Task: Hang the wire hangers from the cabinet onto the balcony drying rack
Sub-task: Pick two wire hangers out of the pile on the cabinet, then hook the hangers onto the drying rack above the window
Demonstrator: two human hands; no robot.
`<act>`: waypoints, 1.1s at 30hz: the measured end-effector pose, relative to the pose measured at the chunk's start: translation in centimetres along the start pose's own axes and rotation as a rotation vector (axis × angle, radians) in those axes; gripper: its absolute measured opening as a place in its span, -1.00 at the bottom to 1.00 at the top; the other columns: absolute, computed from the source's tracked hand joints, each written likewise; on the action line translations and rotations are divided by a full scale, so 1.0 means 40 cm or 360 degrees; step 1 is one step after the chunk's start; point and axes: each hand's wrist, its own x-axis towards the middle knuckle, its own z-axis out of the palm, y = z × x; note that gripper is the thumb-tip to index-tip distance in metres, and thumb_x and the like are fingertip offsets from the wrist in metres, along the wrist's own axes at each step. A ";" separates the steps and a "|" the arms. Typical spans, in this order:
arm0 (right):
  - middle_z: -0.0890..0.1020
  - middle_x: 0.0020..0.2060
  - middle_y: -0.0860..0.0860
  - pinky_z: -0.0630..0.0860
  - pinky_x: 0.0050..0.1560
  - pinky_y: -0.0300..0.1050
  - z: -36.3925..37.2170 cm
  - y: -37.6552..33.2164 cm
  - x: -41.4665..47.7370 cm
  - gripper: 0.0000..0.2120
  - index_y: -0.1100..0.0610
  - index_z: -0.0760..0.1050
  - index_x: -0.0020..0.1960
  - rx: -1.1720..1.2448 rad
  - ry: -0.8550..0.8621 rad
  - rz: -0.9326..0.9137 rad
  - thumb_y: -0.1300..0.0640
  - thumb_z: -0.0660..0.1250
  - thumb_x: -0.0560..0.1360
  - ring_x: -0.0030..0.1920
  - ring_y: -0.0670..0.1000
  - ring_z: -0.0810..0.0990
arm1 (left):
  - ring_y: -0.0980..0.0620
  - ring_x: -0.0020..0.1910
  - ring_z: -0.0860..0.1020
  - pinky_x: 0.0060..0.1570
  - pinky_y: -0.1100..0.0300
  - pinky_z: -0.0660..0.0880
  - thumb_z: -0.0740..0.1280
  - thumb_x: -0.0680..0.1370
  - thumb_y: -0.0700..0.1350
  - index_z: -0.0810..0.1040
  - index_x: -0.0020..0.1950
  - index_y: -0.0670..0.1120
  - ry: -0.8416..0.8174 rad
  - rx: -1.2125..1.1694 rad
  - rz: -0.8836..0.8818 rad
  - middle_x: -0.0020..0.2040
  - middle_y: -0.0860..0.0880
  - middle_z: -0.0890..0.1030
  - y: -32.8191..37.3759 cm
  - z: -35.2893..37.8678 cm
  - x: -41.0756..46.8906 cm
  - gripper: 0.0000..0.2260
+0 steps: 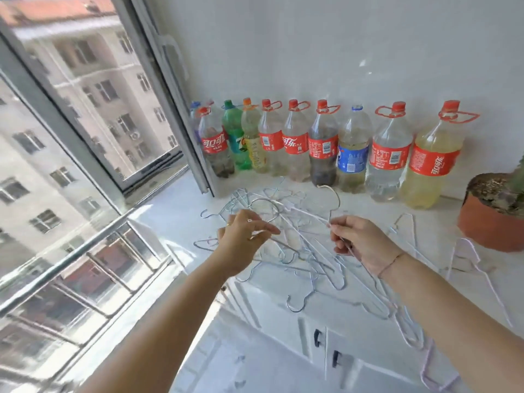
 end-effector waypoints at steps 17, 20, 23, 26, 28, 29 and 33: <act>0.49 -0.38 0.07 0.50 -0.34 -0.23 0.656 0.046 -0.372 -0.91 0.25 0.48 -0.01 -0.0002 -0.0894 0.0160 0.33 0.23 0.51 -0.46 -0.05 0.41 | 0.05 -0.27 0.57 -0.15 0.25 0.48 0.15 0.60 -0.31 0.58 0.07 -0.11 0.0625 -0.0955 -0.0612 -0.18 -0.12 0.61 -0.243 -0.270 -0.670 -0.76; 0.52 -0.37 0.08 0.48 -0.27 -0.16 0.766 0.065 -0.488 -0.90 0.24 0.49 -0.03 0.0079 -0.0979 0.0181 0.34 0.22 0.52 -0.46 -0.05 0.45 | 0.14 -0.32 0.58 -0.19 0.31 0.51 0.18 0.59 -0.30 0.55 0.17 -0.17 0.0771 -0.0981 -0.0660 -0.19 -0.10 0.64 -0.262 -0.321 -0.820 -0.78; 0.57 -0.37 0.07 0.53 -0.31 -0.17 0.875 0.086 -0.615 -0.89 0.25 0.49 -0.01 0.0161 -0.1094 0.0219 0.35 0.22 0.51 -0.42 -0.04 0.50 | 0.11 -0.29 0.61 -0.21 0.31 0.52 0.27 0.55 -0.31 0.45 0.27 -0.15 0.0905 -0.1139 -0.0750 -0.15 -0.11 0.66 -0.278 -0.381 -0.981 -0.70; 0.59 -0.34 0.10 0.55 -0.35 -0.18 0.978 0.105 -0.744 -0.87 0.28 0.49 0.03 0.0269 -0.1255 0.0330 0.36 0.23 0.50 -0.39 -0.01 0.53 | 0.01 -0.22 0.61 -0.06 0.15 0.56 0.30 0.52 -0.34 0.33 0.33 -0.14 0.1043 -0.1319 -0.0861 -0.14 -0.09 0.68 -0.289 -0.441 -1.144 -0.59; 0.60 -0.31 0.13 0.56 -0.33 -0.16 1.046 0.115 -0.829 -0.81 0.33 0.47 0.09 0.0335 -0.1370 0.0416 0.36 0.24 0.49 -0.38 0.00 0.55 | -0.02 -0.19 0.62 0.07 0.01 0.53 0.30 0.51 -0.35 0.35 0.32 -0.17 0.1128 -0.1355 -0.0921 -0.16 -0.05 0.70 -0.294 -0.478 -1.255 -0.60; 0.61 -0.30 0.13 0.57 -0.32 -0.14 1.078 0.121 -0.869 -0.79 0.34 0.47 0.12 0.0357 -0.1414 0.0445 0.36 0.25 0.48 -0.38 0.00 0.56 | -0.02 -0.18 0.63 0.10 -0.01 0.53 0.31 0.51 -0.35 0.38 0.30 -0.17 0.1167 -0.1350 -0.0957 -0.17 -0.04 0.71 -0.295 -0.496 -1.308 -0.62; 0.63 -0.29 0.13 0.58 -0.31 -0.16 1.196 0.132 -1.023 -0.75 0.33 0.44 0.14 0.0376 -0.1584 0.0496 0.37 0.25 0.47 -0.37 0.00 0.55 | 0.04 -0.22 0.65 -0.03 0.18 0.57 0.37 0.47 -0.27 0.55 0.13 -0.25 0.1402 -0.1365 -0.1124 -0.12 -0.10 0.71 -0.279 -0.562 -1.508 -0.76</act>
